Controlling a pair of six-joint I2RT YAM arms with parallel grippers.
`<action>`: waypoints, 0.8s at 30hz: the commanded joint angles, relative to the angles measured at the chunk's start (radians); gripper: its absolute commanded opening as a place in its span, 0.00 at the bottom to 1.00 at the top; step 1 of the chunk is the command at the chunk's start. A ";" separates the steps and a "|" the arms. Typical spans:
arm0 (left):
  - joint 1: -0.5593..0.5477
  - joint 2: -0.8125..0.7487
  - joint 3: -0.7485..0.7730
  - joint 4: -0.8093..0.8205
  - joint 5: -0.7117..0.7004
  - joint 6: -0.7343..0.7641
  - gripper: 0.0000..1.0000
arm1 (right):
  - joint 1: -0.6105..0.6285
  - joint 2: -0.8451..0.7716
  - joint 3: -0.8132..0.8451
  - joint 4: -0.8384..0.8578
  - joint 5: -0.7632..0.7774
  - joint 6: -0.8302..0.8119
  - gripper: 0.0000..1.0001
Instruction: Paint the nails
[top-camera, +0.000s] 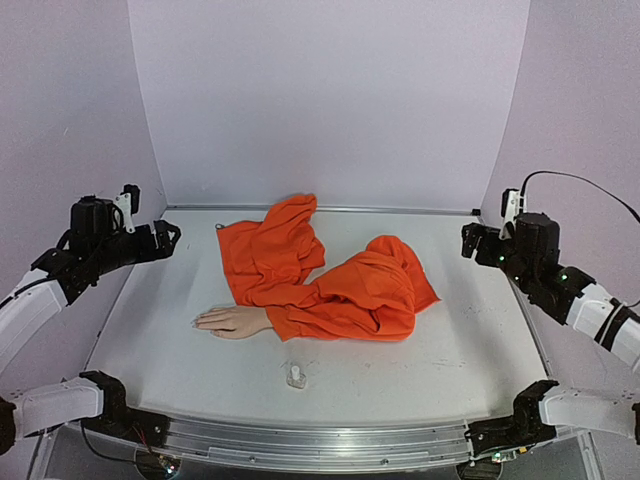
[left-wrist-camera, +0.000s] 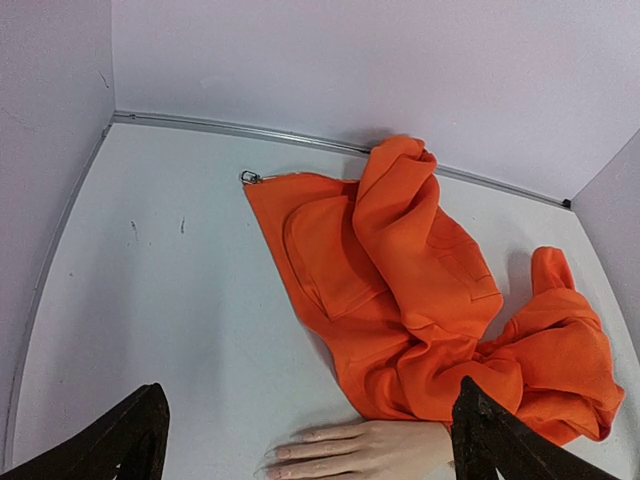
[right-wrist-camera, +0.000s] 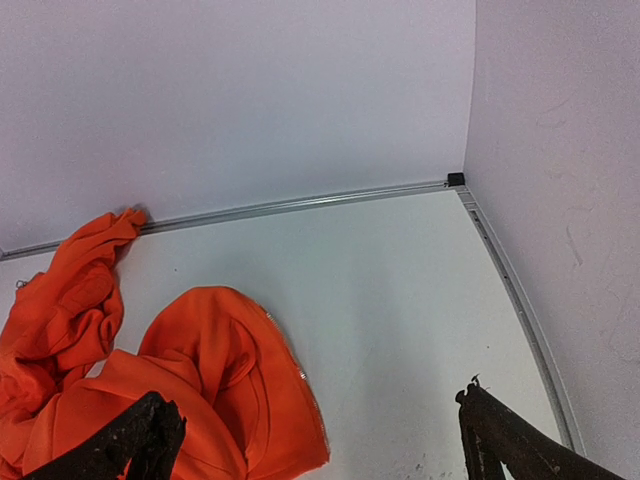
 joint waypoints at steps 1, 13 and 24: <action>-0.039 0.058 0.077 -0.003 0.074 -0.044 0.99 | -0.062 0.024 0.087 0.006 -0.028 0.000 0.98; -0.506 0.345 0.155 -0.102 0.023 -0.105 0.99 | -0.177 0.039 0.146 -0.002 -0.160 0.081 0.98; -0.938 0.708 0.351 -0.260 -0.029 -0.082 0.87 | -0.202 0.062 0.191 -0.003 -0.309 0.106 0.98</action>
